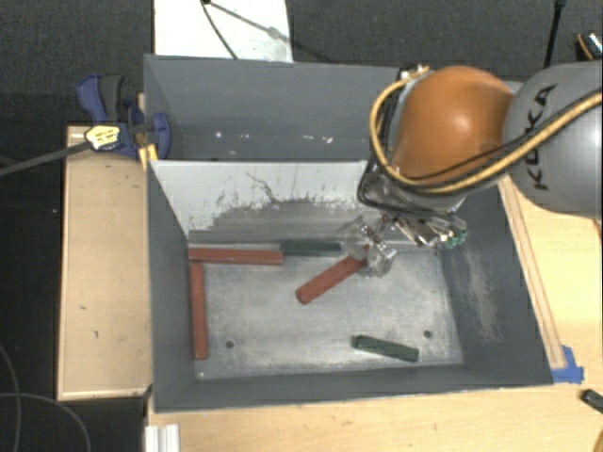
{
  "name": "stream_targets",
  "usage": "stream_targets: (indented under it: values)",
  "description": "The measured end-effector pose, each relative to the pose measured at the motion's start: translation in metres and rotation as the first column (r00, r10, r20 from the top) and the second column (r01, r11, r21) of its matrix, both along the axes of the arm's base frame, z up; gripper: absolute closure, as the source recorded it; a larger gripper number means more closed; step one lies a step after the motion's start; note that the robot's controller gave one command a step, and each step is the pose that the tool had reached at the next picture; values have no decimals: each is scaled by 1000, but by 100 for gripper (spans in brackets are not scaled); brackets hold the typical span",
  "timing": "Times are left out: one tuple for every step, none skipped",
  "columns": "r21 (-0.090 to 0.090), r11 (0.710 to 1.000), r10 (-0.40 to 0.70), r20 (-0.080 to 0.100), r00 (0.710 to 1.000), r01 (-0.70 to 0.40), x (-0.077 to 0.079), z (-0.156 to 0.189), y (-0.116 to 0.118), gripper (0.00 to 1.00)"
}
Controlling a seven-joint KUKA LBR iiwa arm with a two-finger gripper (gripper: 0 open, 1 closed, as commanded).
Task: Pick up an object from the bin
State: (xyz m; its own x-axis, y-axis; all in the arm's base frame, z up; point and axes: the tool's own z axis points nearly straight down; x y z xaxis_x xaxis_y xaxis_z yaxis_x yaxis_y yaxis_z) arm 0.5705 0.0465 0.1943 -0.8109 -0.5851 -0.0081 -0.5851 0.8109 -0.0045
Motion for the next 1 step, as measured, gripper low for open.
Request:
stream_targets:
  values:
    - [1, 986, 164, -3, 986, -164, -29, 65, 55, 100]
